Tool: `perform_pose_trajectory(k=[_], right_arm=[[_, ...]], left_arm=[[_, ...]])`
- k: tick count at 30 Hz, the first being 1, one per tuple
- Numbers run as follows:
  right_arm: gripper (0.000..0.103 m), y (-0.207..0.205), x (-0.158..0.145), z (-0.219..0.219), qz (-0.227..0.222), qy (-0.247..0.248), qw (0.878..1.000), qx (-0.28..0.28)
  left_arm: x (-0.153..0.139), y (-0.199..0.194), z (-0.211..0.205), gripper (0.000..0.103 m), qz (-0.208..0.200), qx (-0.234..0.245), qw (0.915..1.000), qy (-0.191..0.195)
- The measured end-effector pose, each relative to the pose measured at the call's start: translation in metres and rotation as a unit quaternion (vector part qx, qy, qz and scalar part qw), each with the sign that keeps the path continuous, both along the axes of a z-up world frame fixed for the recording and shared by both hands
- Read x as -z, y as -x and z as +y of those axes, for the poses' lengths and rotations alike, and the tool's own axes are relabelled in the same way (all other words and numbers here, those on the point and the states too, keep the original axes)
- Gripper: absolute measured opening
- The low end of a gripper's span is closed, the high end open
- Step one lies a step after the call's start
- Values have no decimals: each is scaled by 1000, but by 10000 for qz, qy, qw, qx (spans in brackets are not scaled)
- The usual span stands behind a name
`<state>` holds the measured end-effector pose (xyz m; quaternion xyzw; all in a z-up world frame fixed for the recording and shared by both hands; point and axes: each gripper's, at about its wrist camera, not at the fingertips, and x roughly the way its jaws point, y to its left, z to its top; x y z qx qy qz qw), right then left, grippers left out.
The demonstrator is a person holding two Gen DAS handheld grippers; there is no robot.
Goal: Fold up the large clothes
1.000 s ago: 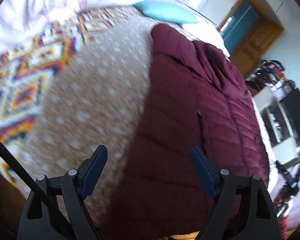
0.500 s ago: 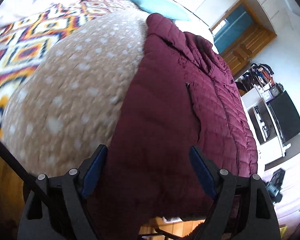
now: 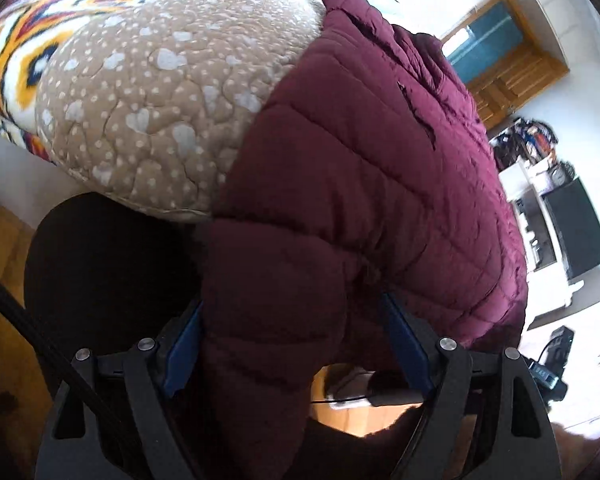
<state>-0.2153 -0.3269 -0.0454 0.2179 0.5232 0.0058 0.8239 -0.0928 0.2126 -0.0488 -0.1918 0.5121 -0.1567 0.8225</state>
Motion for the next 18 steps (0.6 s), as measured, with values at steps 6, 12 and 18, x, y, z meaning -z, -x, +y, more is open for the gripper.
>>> perform_pose_trajectory(k=[6,12,18], right_arm=[[31,-3,-15,2,21,102,9997,-204],[26,-2,-93,-5,-923,-531,9932,-469],[26,-46,-180,-23,-2113,-904,9720,-489]], left_arm=[[-22,11,4,32,23,-31,9999,-99],[-96,21,13,30,-682,-133,9971,293],[-184,-20,0,30,-1610,-154,9862,364]])
